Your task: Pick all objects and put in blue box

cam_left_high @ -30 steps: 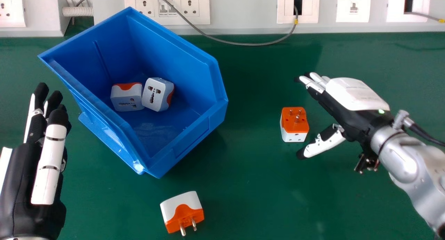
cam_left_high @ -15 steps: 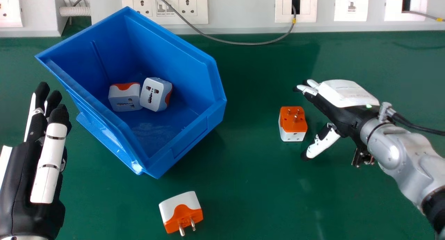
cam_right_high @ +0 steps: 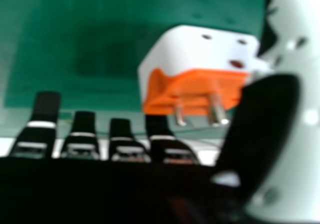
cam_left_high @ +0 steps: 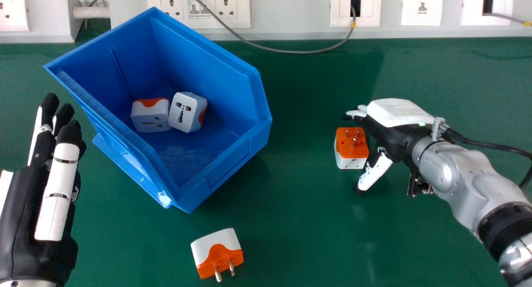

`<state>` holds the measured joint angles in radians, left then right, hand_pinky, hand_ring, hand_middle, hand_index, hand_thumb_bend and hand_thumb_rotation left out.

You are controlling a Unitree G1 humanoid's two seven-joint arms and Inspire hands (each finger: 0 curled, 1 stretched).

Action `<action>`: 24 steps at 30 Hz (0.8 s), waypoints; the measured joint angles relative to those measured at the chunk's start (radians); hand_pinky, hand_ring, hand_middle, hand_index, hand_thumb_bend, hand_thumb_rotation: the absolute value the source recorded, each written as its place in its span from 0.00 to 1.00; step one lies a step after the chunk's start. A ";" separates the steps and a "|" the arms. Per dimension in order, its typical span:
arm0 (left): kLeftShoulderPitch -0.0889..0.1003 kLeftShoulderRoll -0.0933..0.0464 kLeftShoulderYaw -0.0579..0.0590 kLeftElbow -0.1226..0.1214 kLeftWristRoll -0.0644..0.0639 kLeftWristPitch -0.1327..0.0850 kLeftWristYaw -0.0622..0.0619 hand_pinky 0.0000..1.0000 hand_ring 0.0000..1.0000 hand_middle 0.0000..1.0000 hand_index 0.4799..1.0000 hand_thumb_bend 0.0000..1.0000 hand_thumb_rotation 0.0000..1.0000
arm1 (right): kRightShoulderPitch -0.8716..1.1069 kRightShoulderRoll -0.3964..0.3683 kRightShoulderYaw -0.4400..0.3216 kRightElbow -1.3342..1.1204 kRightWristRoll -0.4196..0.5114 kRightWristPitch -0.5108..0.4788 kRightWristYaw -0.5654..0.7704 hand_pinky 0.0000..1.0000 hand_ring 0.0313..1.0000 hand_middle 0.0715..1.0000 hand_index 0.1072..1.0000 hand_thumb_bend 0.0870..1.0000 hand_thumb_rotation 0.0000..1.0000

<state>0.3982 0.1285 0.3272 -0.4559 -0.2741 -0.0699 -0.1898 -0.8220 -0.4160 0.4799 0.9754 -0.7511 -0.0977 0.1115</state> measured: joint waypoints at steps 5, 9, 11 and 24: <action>0.009 0.000 -0.005 -0.012 0.001 0.015 0.004 1.00 1.00 1.00 1.00 0.45 0.83 | -0.031 0.010 0.022 0.019 -0.001 0.007 0.029 0.81 0.94 0.96 0.90 0.75 0.21; 0.010 0.000 -0.007 -0.031 0.002 0.018 0.013 1.00 1.00 1.00 1.00 0.45 0.83 | -0.047 0.019 0.036 0.032 -0.001 0.008 0.042 0.81 0.94 0.96 0.90 0.75 0.21; 0.010 0.000 -0.007 -0.035 0.002 0.018 0.017 1.00 1.00 1.00 1.00 0.45 0.83 | -0.053 0.020 0.040 0.040 -0.001 0.008 0.043 0.81 0.94 0.96 0.90 0.75 0.21; 0.011 0.000 -0.007 -0.051 0.006 0.038 0.022 1.00 1.00 1.00 1.00 0.43 0.83 | -0.111 0.037 0.077 0.120 -0.010 -0.001 0.040 0.80 0.93 0.93 0.87 0.75 0.21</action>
<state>0.4089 0.1287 0.3202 -0.5068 -0.2681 -0.0322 -0.1683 -0.9329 -0.3792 0.5566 1.0954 -0.7610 -0.0982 0.1514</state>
